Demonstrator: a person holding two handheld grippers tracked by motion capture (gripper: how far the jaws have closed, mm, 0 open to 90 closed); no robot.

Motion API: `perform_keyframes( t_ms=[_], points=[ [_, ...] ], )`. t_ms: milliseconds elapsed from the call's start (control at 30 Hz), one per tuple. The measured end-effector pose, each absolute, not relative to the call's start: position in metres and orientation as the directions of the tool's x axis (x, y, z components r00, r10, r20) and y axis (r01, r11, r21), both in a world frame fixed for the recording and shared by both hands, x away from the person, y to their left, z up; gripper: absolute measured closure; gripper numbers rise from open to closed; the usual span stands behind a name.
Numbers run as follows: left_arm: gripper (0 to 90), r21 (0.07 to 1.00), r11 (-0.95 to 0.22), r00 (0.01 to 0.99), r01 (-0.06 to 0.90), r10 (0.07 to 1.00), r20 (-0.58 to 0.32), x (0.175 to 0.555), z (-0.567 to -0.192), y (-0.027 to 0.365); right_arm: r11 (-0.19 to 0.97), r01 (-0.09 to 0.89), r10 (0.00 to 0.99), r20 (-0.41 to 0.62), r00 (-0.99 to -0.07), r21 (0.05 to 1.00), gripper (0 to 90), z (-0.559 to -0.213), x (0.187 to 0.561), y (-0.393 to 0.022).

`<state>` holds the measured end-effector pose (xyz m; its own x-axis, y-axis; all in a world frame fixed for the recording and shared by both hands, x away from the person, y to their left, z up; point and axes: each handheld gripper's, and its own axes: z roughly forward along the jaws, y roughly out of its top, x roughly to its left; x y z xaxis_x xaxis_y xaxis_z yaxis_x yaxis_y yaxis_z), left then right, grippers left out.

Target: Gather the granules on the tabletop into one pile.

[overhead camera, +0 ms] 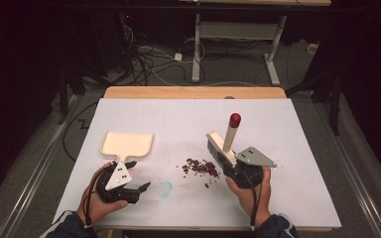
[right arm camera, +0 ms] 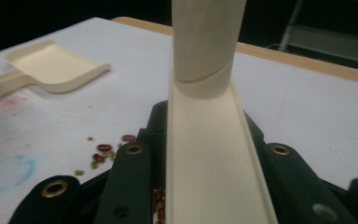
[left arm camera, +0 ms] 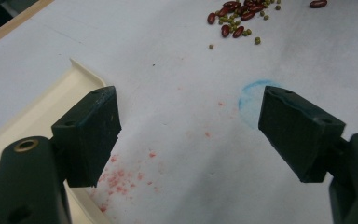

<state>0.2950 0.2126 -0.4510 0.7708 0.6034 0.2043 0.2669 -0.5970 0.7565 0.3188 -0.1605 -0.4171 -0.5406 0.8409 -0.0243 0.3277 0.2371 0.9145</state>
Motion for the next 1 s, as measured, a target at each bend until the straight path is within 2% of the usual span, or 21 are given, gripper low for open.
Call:
perform_keyframes(
  t_ms=[67,200,233,400,733,1000],
  points=[
    [19.9,0.754,-0.602,0.772,0.263,0.6,0.209,0.295,-0.451,0.212,0.255,0.319,0.764,0.012,-0.645,0.913,67.8,-0.414,0.316,-0.166],
    [19.9,0.752,-0.603,0.768,0.266,0.604,0.213,0.296,-0.451,0.213,0.37,0.212,0.578,-0.045,-0.815,0.904,67.7,-0.418,0.303,-0.166],
    [19.9,0.752,-0.604,0.764,0.263,0.607,0.221,0.296,-0.45,0.213,0.377,0.205,0.524,-0.025,-0.851,0.903,67.7,-0.42,0.302,-0.164],
    [19.9,0.752,-0.6,0.755,0.272,0.618,0.221,0.296,-0.45,0.213,0.422,0.177,0.374,0.007,-0.928,0.889,67.8,-0.435,0.302,-0.147],
    [19.9,0.747,-0.607,0.762,0.271,0.609,0.219,0.296,-0.452,0.215,0.447,0.194,0.373,0.015,-0.928,0.873,67.8,-0.457,0.326,-0.124],
    [19.9,0.745,-0.611,0.767,0.267,0.603,0.219,0.296,-0.452,0.213,0.418,0.234,0.443,0.028,-0.896,0.878,67.8,-0.456,0.349,-0.141]
  ],
)
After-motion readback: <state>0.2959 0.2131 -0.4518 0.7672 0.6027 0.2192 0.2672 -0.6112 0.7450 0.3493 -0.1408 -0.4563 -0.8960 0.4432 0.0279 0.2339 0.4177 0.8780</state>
